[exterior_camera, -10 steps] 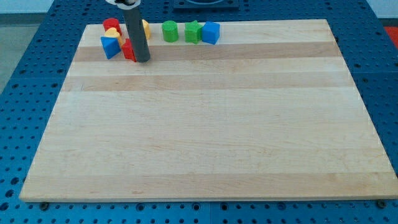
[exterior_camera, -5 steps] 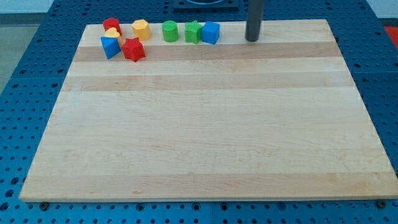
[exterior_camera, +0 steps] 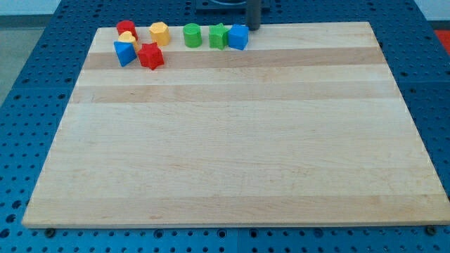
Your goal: Move the green circle towads the yellow hexagon
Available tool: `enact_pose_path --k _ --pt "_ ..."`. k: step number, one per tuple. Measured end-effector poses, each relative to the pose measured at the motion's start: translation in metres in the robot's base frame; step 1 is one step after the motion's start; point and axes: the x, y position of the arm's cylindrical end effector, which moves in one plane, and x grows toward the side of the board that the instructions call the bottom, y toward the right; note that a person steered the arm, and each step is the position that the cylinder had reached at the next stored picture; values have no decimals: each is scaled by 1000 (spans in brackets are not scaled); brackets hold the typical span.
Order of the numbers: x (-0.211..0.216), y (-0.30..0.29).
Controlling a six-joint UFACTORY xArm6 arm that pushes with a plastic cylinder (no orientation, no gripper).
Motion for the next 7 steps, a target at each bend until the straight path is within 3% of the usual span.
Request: enact_pose_path --k 2,7 --pt "10 -55" --pt "32 -131"
